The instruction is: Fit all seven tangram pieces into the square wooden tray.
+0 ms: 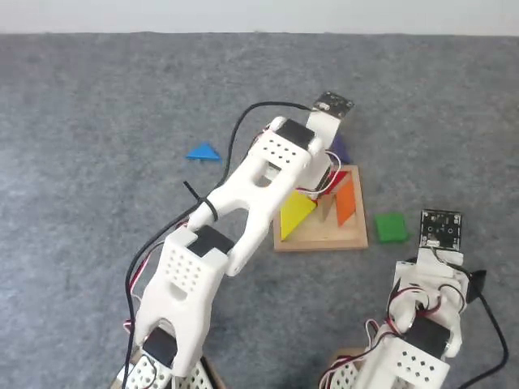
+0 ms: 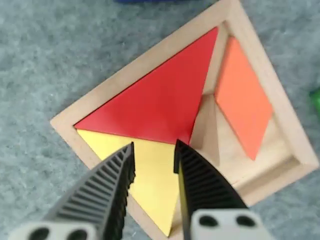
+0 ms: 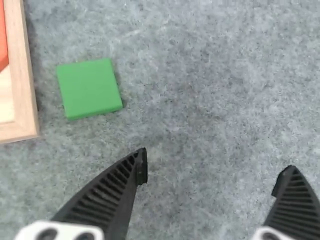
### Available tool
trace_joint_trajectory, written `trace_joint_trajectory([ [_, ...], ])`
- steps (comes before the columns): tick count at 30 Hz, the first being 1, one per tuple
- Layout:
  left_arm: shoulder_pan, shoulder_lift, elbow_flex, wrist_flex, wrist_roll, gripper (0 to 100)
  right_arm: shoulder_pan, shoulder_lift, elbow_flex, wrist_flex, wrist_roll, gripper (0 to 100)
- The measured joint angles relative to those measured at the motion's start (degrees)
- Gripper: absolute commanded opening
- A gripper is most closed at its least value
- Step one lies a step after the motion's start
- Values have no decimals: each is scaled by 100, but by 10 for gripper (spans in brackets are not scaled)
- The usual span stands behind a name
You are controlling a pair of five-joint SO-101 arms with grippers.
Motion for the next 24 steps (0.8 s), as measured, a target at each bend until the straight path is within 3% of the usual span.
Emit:
trace_joint_trajectory([
  [13,589,0,273,-88,-53,122,0,0,0,0,0,391],
  [24,492,-44,281,-79,-35,100,0,0,0,0,0,391],
])
